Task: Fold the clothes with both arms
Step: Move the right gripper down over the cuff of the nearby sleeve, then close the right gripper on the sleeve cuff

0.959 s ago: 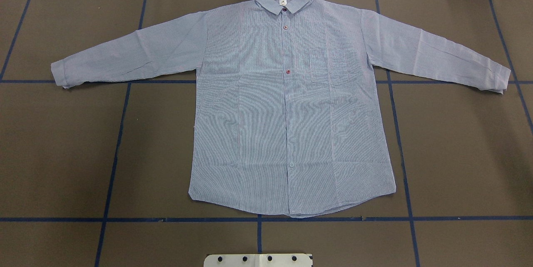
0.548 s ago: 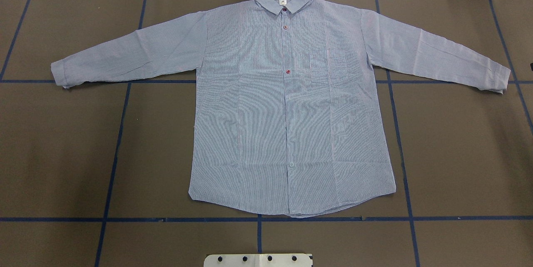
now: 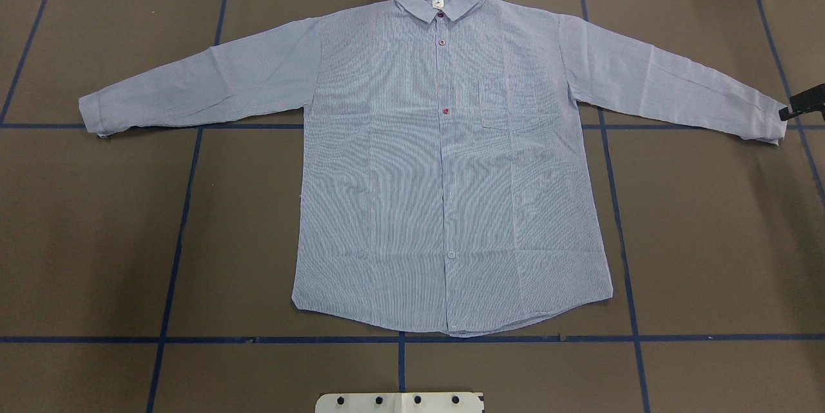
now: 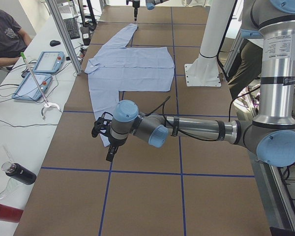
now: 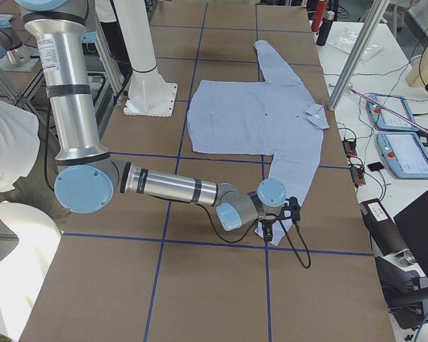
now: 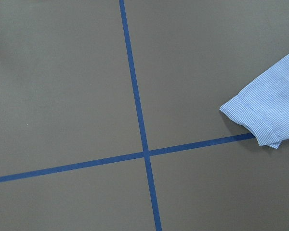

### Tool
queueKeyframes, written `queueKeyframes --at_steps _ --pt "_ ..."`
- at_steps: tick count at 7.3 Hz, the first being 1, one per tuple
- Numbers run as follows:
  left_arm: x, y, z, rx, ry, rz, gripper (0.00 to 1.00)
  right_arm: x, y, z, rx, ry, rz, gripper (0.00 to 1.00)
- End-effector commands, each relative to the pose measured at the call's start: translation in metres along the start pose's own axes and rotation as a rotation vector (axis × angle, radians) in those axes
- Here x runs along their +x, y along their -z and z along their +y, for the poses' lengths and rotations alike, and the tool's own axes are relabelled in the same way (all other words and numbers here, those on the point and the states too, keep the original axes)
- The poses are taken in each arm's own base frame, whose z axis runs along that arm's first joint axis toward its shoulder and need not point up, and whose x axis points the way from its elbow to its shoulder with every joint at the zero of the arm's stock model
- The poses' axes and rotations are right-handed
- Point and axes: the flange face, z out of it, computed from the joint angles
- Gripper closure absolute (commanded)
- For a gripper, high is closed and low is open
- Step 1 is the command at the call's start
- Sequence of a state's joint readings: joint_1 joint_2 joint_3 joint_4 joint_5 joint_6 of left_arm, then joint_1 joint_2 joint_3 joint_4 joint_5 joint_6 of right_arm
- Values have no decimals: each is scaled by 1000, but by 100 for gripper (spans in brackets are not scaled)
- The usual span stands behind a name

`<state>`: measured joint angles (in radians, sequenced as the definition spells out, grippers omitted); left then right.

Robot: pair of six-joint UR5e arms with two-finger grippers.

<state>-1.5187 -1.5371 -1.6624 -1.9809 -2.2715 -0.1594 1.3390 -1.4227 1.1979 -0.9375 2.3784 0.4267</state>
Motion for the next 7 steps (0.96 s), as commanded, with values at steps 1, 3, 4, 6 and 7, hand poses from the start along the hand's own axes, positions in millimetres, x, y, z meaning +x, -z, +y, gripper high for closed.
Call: queueKeyframes --at_steps 1,3,4,6,7 --pt "-2 -3 2 -4 2 0 0 -4 -15 3 -18 -12 24 7" --pt "-5 -4 5 -6 -17 -1 0 -3 -33 10 -47 -14 44 12" --pt "-6 -5 6 -8 -20 -2 0 -2 -44 14 -70 -14 48 12" --pt "-5 -3 6 -5 -23 0 0 -8 -48 9 -75 -47 49 15" --pt "-4 -2 5 -3 -25 1 0 -11 -49 4 -75 -57 47 19"
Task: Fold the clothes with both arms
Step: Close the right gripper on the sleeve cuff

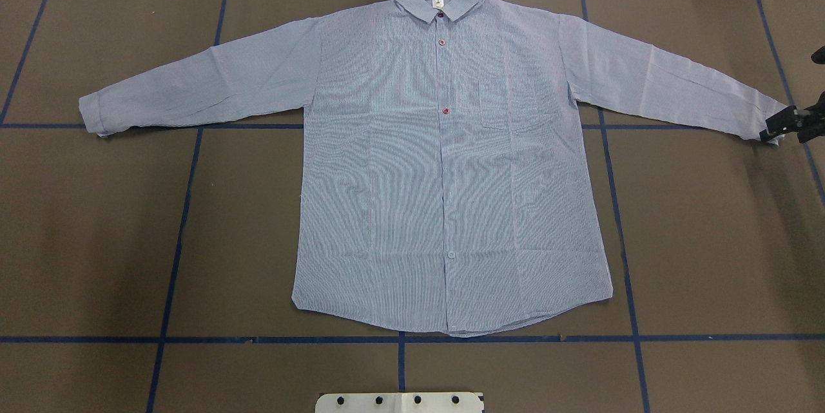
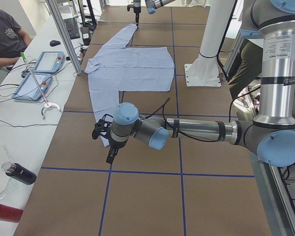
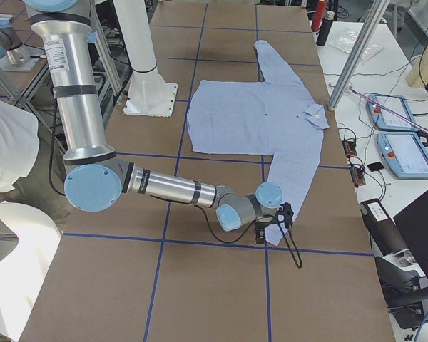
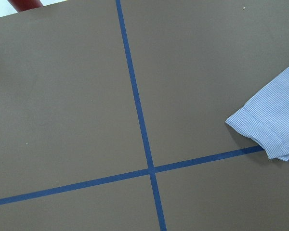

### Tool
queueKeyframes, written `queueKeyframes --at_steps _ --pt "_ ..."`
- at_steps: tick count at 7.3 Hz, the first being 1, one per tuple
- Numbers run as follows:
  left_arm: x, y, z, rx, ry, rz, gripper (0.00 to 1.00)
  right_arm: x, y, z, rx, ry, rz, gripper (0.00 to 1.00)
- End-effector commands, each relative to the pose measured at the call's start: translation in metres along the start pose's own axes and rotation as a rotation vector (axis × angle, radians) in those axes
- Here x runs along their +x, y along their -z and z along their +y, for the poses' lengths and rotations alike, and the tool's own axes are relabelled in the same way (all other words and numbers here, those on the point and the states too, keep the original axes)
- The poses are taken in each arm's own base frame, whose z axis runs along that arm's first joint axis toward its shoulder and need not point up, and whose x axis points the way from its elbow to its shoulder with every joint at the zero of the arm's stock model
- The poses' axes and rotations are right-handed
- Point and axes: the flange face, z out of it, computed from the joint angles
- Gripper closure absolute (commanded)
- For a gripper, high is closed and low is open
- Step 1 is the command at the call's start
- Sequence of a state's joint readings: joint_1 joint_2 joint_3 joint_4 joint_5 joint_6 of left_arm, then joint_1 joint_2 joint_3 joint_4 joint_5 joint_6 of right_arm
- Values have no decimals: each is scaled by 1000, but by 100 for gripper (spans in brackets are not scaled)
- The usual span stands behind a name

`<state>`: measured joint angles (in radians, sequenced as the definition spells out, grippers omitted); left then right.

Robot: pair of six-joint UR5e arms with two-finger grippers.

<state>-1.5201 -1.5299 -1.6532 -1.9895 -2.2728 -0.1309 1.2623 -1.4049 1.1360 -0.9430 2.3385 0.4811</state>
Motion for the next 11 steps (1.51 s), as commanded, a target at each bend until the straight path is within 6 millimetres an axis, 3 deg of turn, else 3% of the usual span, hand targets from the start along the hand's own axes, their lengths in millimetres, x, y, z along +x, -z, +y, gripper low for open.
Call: queueKeyframes --at_steps 1,11 --pt "1 1 0 2 -2 1 0 -7 -1 -6 -1 -35 -4 23" --pt "4 5 -3 9 -4 2 0 -9 5 -26 -19 -107 57 28"
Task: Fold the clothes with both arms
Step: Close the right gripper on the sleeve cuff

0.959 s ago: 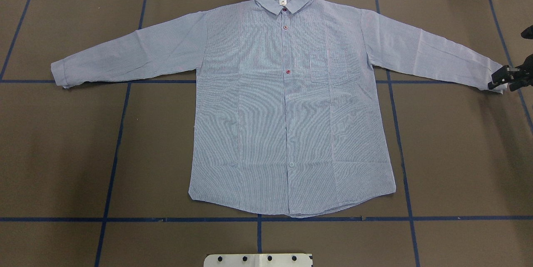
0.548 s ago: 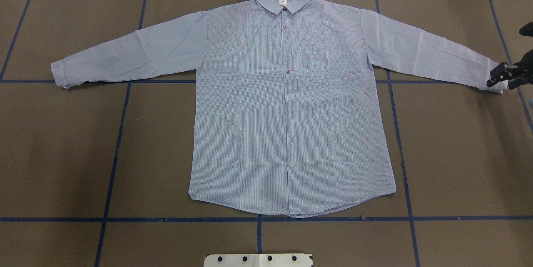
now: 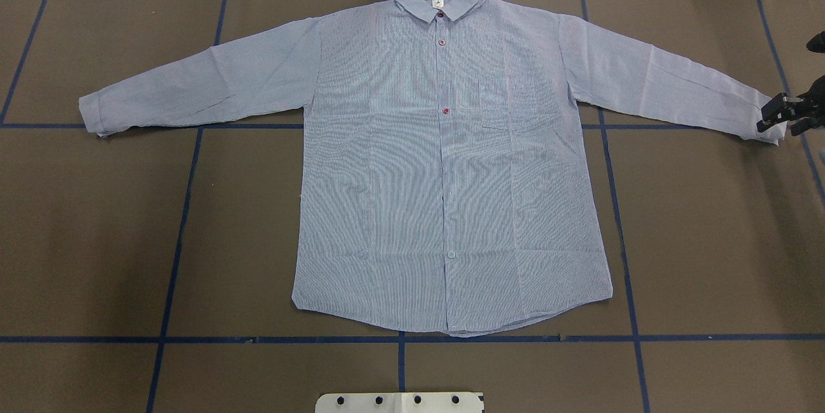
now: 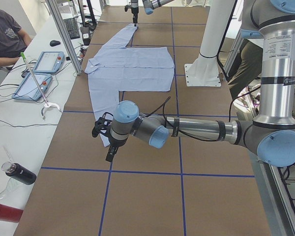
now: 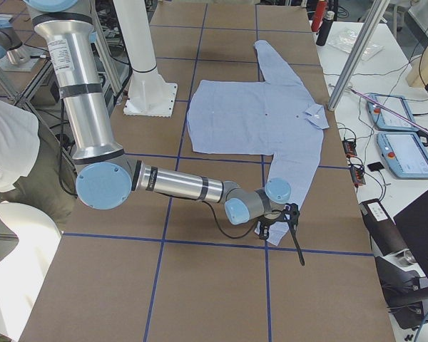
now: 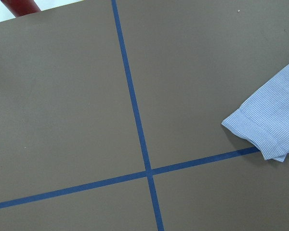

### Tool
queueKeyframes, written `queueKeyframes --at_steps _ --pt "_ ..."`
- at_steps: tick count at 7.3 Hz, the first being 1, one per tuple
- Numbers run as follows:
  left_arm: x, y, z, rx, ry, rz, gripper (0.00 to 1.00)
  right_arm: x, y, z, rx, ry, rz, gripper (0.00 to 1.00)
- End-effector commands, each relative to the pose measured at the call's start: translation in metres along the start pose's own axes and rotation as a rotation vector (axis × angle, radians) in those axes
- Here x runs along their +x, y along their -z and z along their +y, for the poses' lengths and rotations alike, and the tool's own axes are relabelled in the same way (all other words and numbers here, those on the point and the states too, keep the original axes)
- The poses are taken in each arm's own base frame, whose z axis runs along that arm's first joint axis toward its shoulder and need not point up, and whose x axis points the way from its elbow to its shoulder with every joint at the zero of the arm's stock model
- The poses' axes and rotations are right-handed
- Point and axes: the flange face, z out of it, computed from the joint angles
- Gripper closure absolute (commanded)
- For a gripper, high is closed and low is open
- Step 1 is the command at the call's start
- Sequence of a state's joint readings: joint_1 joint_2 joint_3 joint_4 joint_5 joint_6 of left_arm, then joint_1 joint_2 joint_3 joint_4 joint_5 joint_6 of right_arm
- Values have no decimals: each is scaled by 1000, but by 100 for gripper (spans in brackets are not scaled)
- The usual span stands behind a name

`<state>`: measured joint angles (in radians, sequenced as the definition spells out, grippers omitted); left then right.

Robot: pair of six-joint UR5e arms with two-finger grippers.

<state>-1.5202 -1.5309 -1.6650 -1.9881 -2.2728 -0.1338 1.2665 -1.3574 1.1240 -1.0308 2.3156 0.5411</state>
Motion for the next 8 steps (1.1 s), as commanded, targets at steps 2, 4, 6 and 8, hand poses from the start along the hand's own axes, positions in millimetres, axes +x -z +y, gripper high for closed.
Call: queueKeyframes --at_steps 2,4,6,8 --pt "1 1 0 2 0 1 0 0 0 -4 -7 -19 23 39" --pt "1 1 0 2 1 -1 0 6 -5 -3 -16 -30 34 39" --pt "1 1 -1 3 0 1 0 8 -7 -2 -19 -33 35 39" --pt "3 3 -2 7 -1 0 0 12 -8 2 -23 -38 36 39"
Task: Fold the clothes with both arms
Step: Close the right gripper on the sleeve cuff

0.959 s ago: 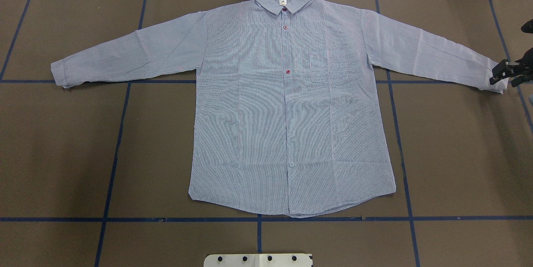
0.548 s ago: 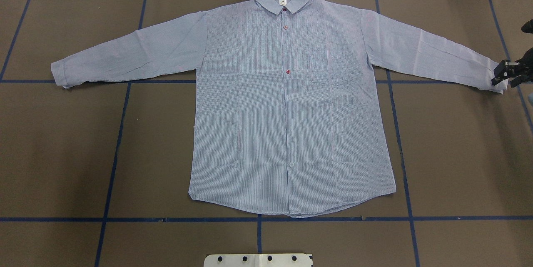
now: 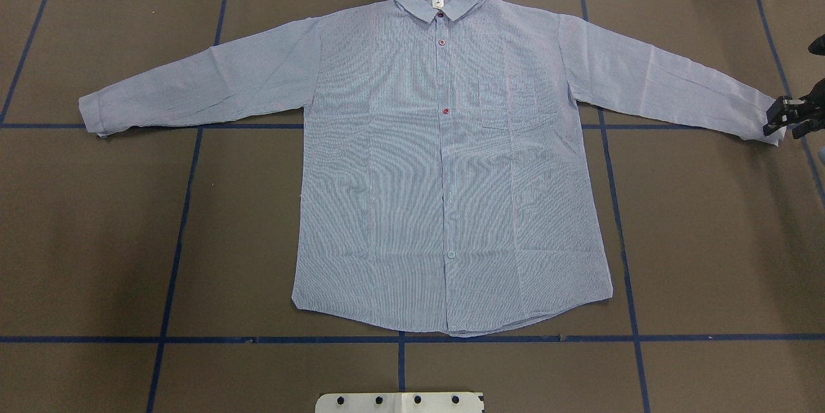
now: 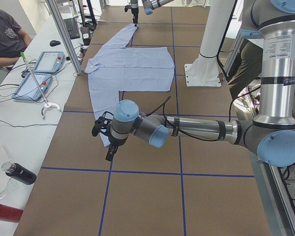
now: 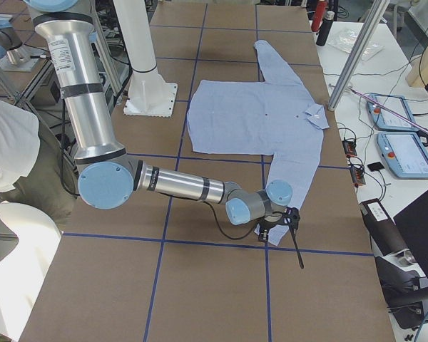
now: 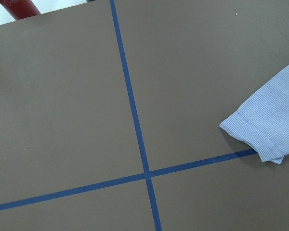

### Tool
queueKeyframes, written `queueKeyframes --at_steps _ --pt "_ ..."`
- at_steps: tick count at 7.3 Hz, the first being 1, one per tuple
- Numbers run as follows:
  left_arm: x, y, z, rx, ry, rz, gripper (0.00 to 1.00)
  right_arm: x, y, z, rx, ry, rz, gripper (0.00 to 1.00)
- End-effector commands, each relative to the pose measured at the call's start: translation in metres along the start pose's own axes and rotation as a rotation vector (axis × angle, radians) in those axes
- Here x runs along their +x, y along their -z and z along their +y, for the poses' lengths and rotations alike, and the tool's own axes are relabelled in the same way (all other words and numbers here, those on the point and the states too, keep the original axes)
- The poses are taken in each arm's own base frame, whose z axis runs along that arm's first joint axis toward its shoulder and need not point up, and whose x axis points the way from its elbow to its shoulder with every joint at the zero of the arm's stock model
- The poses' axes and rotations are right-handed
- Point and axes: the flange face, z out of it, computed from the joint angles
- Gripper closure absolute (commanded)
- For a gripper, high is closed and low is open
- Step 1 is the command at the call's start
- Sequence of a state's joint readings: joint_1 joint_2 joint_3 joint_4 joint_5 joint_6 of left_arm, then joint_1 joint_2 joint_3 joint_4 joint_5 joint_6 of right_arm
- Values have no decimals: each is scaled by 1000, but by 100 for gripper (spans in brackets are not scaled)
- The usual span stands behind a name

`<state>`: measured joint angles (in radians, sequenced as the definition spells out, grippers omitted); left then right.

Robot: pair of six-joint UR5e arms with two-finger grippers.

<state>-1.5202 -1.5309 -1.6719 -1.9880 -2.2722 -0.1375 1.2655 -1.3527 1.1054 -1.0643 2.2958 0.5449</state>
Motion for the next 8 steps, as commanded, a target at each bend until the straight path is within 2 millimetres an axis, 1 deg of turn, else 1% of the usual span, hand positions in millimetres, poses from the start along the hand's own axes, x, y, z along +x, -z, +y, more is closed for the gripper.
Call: queueKeyframes --at_steps 1,5,6,7,8 --pt "2 2 -1 5 -4 0 0 3 -2 2 -4 -5 2 39" --pt "2 2 -1 5 -4 0 0 2 -6 2 -15 -5 0 40" --pt "3 4 -2 7 -4 1 0 2 -6 2 -16 -6 -1 53" --pt "4 5 -3 10 -5 0 0 0 -5 2 -16 -9 -5 80" --pt "4 5 -3 10 -5 0 0 -1 -4 2 -14 -4 -6 100"
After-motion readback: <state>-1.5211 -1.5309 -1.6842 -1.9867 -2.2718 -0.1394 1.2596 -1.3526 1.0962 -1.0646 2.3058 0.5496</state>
